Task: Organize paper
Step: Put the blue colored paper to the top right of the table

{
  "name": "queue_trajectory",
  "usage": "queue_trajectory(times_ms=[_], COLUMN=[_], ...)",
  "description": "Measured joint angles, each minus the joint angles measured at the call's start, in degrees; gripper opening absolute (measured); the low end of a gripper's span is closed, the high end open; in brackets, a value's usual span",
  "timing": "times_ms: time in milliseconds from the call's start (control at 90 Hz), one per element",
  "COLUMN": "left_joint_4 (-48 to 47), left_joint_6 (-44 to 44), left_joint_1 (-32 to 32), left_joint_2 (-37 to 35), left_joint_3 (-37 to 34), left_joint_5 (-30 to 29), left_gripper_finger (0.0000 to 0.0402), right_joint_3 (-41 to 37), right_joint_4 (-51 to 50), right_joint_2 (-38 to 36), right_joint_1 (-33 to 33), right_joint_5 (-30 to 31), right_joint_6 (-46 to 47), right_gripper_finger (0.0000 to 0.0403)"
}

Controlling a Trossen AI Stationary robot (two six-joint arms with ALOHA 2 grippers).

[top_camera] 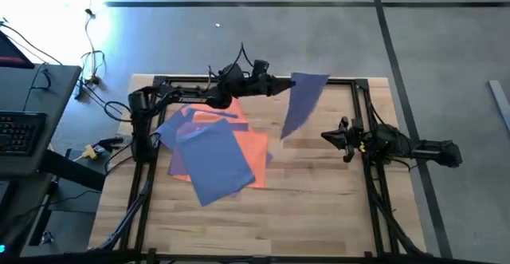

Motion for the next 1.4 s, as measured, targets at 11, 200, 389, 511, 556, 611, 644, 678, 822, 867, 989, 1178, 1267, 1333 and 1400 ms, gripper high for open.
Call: queue_trajectory(times_ms=[11, 200, 389, 511, 556, 611, 644, 678, 822, 867, 989, 1178, 1267, 1333, 1400], left_joint_4=[0.01, 0.46, 0.42, -3.78, -6.22, -9.84, -12.51, -15.29, -26.39, -29.18, -31.26, -33.73, -35.33, -36.54, -37.10], left_joint_6=[0.00, -2.69, -2.59, -2.02, -0.99, 0.41, 1.92, 3.66, 10.14, 12.26, 16.32, 13.91, 13.84, 13.76, 12.13], left_joint_1=[-0.01, -2.38, -3.59, -2.00, -1.35, -0.56, -0.13, 0.38, 2.17, 2.49, 2.34, -0.30, -1.08, -1.71, -2.24], left_joint_2=[0.17, 6.79, 12.19, 13.65, 13.99, 14.10, 14.10, 14.10, 14.10, 14.10, 14.10, 13.79, 13.54, 13.42, 13.42], left_joint_3=[0.16, 9.09, 17.48, 14.82, 13.39, 11.28, 10.15, 9.12, 6.25, 6.18, 6.26, 6.36, 6.36, 6.36, 6.36], left_joint_5=[-0.17, -1.16, 1.51, 0.42, 0.17, -0.26, -0.73, -1.05, -1.59, -2.08, -4.06, -14.48, -17.85, -20.59, -23.40], left_gripper_finger=[0.0000, 0.0000, 0.0000, 0.0000, 0.0000, 0.0000, 0.0000, 0.0000, 0.0000, 0.0000, 0.0000, 0.0000, 0.0000, 0.0000, 0.0000], right_joint_3=[0.00, -0.01, -0.01, -0.01, 0.00, 0.00, 0.00, 0.00, -0.01, -0.02, 0.00, 0.00, 0.00, 0.00, 0.00], right_joint_4=[0.00, 0.00, 0.00, 0.00, 0.00, 0.00, -0.01, 0.00, 0.00, 0.00, 0.00, 0.00, 0.00, 0.00, 0.00], right_joint_2=[0.00, 0.00, 0.00, 0.00, 0.00, 0.00, 0.00, 0.00, -0.02, 0.00, 0.02, 0.02, 0.02, 0.00, 0.00], right_joint_1=[0.01, 0.01, 0.01, 0.01, 0.01, 0.02, 0.02, 0.02, 0.00, 0.02, 0.00, 0.02, 0.02, 0.02, 0.02], right_joint_5=[0.00, 0.00, 0.00, 0.01, 0.00, 0.00, 0.00, 0.00, 0.00, 0.00, 0.00, 0.00, 0.00, 0.00, 0.02], right_joint_6=[-0.01, -0.01, 0.00, 0.00, -0.01, 0.00, 0.00, 0.00, 0.00, 0.00, -0.02, 0.00, 0.00, 0.00, 0.00], right_gripper_finger=[0.0000, 0.0000, 0.0000, 0.0000, 0.0000, 0.0000, 0.0000, 0.0000, 0.0000, 0.0000, 0.0000, 0.0000, 0.0000, 0.0000, 0.0000])
